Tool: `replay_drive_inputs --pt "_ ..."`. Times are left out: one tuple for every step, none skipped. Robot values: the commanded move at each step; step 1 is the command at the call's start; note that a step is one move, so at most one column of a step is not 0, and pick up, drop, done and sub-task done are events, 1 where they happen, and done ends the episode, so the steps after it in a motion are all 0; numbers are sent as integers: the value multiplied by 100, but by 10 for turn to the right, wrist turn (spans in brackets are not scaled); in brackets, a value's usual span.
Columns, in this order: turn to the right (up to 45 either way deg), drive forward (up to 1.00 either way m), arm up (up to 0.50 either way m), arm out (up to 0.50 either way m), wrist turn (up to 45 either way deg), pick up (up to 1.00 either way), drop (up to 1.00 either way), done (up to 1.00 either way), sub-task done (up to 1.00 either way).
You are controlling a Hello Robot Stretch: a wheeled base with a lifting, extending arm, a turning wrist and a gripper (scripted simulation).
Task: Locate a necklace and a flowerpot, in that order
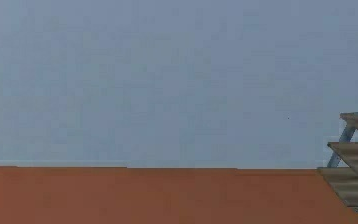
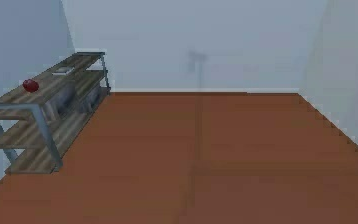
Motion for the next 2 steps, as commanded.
replay_drive_inputs --pt "0 25 0 0 0 0 0 0 0" --pt "-270 0 0 0 0 0 0 0 0"
